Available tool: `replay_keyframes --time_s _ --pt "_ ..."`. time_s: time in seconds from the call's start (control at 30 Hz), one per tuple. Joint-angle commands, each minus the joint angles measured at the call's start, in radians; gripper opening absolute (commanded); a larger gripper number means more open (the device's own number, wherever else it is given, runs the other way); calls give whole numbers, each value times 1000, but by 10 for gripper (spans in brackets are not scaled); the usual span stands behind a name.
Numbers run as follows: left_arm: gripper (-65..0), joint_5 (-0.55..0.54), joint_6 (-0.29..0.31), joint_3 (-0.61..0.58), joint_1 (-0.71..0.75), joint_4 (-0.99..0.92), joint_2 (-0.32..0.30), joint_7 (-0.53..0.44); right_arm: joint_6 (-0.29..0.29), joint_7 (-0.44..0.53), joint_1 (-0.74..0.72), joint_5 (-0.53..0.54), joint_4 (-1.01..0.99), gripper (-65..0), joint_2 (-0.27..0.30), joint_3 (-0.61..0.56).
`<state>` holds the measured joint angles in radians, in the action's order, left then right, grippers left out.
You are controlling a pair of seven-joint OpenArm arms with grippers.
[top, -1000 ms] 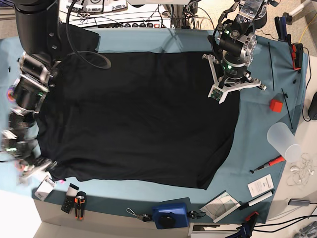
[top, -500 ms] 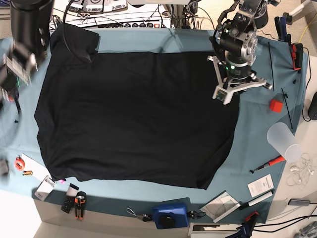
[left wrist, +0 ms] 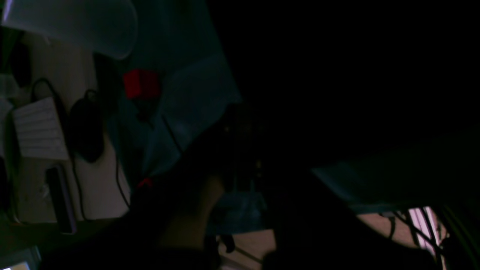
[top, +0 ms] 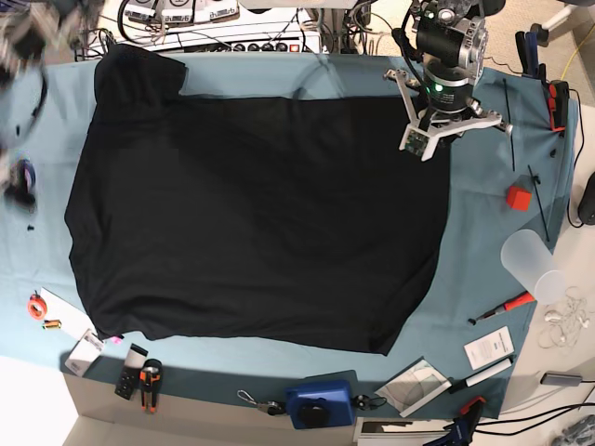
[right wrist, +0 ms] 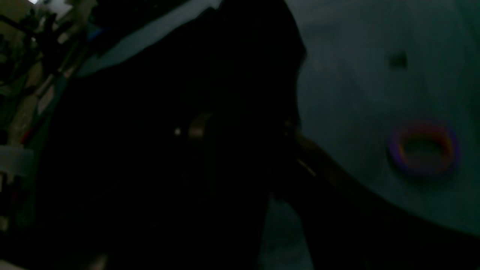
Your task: Layout the t-shirt on the table in an organized manner, then fold the t-shirt properly
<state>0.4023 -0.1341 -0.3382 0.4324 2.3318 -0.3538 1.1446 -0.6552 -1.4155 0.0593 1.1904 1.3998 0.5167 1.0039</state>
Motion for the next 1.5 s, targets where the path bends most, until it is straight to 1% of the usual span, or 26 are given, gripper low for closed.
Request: replay_keyframes --time_s 0.0,0.07,0.2,0.33,0.53,0.6,0.7,0.77,0.9,1.13,1.37,1.47 --pt "-650 11 -5 3 0 18 2 -14 -13 19 29 58 15 -417 21 19" --pt "-650 -16 -5 3 0 18 22 -15 -42 19 108 95 15 -417 8 27" --pt "-650 -63 -4 3 0 18 64 -19 -43 19 230 97 15 -417 -45 27" --pt "-650 -63 -4 3 0 18 100 -36 -43 19 303 95 15 -417 -101 25" --pt "-650 -63 -4 3 0 18 107 -46 -43 19 396 91 15 -417 -153 -14" --pt "-650 -63 -4 3 0 18 107 -46 -43 19 420 71 15 -417 -166 -40" --pt "-650 -63 -3 3 0 18 107 -46 -43 19 425 -17 15 -417 -188 -53" --pt "-650 -63 2 3 0 18 107 -46 -43 19 425 -43 15 -417 -198 -53" --pt "-650 -63 3 3 0 18 107 -63 -43 19 425 -59 15 -417 -212 -55" --pt "-650 -66 3 3 0 18 107 -96 -43 19 426 -66 15 -418 -268 -56" --pt "-650 -66 3 3 0 18 107 -99 -43 19 425 -66 21 -419 -274 -58" --pt "-650 -66 3 3 0 18 107 -117 -43 19 426 -66 21 -419 -276 -101"
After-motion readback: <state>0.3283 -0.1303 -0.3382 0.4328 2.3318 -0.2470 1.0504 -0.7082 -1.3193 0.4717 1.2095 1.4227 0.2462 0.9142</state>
